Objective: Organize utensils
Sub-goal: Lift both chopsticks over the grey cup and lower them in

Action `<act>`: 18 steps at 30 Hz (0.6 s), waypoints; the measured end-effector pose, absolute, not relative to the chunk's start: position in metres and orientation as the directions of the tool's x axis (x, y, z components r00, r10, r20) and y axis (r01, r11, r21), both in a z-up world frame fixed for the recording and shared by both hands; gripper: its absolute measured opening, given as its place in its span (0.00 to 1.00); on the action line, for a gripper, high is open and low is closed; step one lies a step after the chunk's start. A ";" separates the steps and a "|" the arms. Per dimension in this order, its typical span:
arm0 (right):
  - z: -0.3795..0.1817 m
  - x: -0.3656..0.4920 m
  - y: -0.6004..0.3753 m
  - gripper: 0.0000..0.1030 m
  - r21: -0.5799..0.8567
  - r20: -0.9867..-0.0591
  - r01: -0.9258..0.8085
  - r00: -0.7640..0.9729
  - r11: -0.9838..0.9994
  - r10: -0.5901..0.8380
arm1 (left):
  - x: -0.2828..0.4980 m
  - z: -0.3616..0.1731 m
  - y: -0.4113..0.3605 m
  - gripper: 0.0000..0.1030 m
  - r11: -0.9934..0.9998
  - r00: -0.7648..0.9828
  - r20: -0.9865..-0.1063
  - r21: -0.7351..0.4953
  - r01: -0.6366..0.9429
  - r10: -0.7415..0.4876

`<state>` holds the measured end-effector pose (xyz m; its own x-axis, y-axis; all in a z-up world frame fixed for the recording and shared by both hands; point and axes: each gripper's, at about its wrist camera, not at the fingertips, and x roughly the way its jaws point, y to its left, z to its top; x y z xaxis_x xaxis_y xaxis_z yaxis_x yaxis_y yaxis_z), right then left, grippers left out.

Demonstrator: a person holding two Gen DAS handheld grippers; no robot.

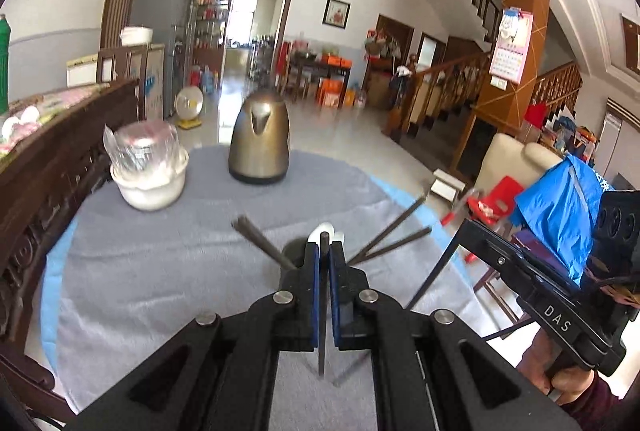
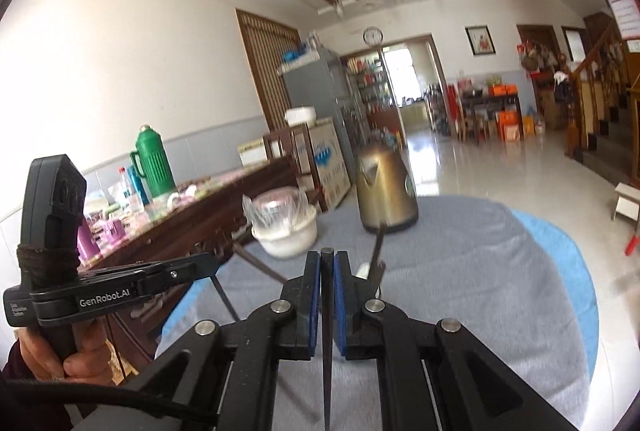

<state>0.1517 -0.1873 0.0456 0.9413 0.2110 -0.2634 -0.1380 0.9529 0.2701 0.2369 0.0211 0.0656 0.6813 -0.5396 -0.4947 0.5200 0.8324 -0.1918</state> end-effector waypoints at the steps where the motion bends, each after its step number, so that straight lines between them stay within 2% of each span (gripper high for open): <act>1: 0.049 0.151 -0.187 0.07 0.268 -0.253 -0.139 0.945 0.953 0.209 | 0.237 0.070 0.020 0.05 0.833 0.687 -0.487 -0.187 0.521 -0.539; 18: 0.088 0.154 -0.190 0.07 0.268 -0.155 -0.121 0.974 0.956 0.166 | 0.239 0.109 0.015 0.05 0.825 0.711 -0.438 -0.150 0.545 -0.550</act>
<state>0.1536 -0.1895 0.0877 0.9738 0.1664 -0.1547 -0.1209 0.9559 0.2677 0.2394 0.0149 0.1089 0.7114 -0.5498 -0.4378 0.5451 0.8248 -0.1502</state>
